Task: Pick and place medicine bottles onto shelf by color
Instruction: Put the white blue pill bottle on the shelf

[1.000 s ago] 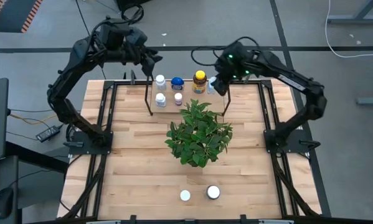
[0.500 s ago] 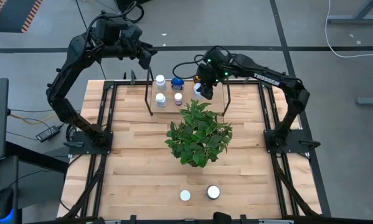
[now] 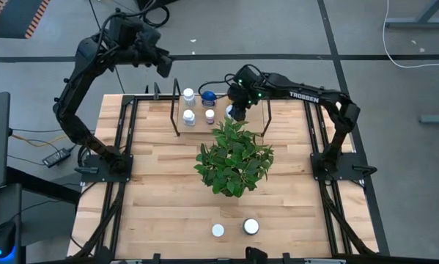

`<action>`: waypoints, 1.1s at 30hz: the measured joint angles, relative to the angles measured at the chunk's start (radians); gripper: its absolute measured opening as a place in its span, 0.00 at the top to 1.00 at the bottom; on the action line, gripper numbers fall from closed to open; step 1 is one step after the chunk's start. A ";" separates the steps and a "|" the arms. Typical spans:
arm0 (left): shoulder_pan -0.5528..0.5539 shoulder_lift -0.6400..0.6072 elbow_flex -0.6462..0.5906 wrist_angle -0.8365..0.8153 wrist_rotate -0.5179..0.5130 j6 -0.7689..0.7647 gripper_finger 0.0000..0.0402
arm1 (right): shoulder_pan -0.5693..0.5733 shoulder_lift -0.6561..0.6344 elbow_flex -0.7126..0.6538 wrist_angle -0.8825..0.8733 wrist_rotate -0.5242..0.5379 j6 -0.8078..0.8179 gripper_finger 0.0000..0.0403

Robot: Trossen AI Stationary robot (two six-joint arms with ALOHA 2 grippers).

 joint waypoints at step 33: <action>0.007 0.000 0.000 0.018 0.000 -0.005 0.57 | 0.004 0.000 -0.112 0.130 0.053 0.121 0.52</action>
